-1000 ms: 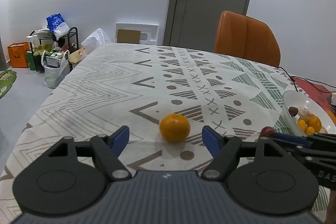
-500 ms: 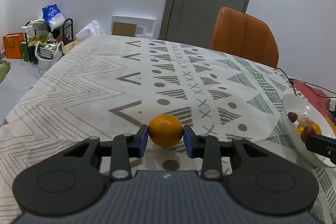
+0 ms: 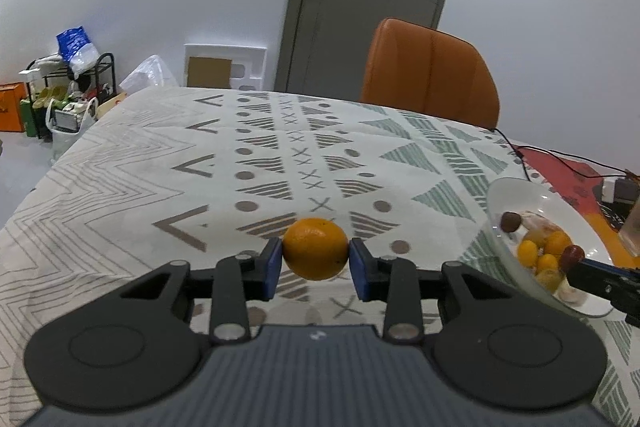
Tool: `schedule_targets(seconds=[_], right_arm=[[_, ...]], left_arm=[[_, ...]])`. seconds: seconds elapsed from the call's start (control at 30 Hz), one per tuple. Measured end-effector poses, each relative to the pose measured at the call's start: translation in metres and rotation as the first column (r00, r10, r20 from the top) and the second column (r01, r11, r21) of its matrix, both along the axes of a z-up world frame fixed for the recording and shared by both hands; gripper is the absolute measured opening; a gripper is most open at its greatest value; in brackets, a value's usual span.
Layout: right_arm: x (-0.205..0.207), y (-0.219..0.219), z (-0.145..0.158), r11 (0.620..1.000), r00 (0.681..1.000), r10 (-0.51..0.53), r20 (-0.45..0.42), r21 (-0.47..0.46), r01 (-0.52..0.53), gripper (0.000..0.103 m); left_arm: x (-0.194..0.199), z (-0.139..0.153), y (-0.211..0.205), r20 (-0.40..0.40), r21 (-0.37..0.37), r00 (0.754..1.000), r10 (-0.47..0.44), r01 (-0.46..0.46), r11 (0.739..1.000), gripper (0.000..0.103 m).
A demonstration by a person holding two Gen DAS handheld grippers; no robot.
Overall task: Organize fruits
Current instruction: 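Carry the red plum and the orange over the white plate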
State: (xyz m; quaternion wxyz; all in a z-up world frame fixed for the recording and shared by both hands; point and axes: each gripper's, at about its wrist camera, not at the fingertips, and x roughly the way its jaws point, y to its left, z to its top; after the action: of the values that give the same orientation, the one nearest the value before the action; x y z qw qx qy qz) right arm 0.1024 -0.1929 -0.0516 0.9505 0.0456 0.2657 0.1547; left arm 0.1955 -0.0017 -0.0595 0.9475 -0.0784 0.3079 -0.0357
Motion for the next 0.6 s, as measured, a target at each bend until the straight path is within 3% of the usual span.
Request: schedule_targets(seconds=[0.37, 0.4, 0.47, 0.6], right_arm=[[-0.007, -0.028, -0.005, 0.998, 0.998, -0.059, -0.007, 0.017, 0.059, 0.022], [-0.007, -0.03, -0.006, 0.998, 0.998, -0.066, -0.007, 0.017, 0.066, 0.024], [-0.01, -0.034, -0.006, 0.997, 0.997, -0.081, 0.007, 0.01, 0.08, 0.04], [-0.012, -0.045, -0.007, 0.995, 0.995, -0.095, 0.009, 0.029, 0.095, 0.042]], left_arm=[[-0.002, 0.006, -0.035, 0.014, 0.015, 0.998, -0.067, 0.067, 0.998, 0.034], [-0.002, 0.006, -0.038, 0.014, 0.017, 0.997, -0.072, 0.072, 0.997, 0.034], [-0.002, 0.007, -0.045, 0.015, 0.021, 0.996, -0.083, 0.083, 0.996, 0.034], [-0.003, 0.008, -0.059, 0.017, 0.027, 0.994, -0.111, 0.111, 0.993, 0.034]])
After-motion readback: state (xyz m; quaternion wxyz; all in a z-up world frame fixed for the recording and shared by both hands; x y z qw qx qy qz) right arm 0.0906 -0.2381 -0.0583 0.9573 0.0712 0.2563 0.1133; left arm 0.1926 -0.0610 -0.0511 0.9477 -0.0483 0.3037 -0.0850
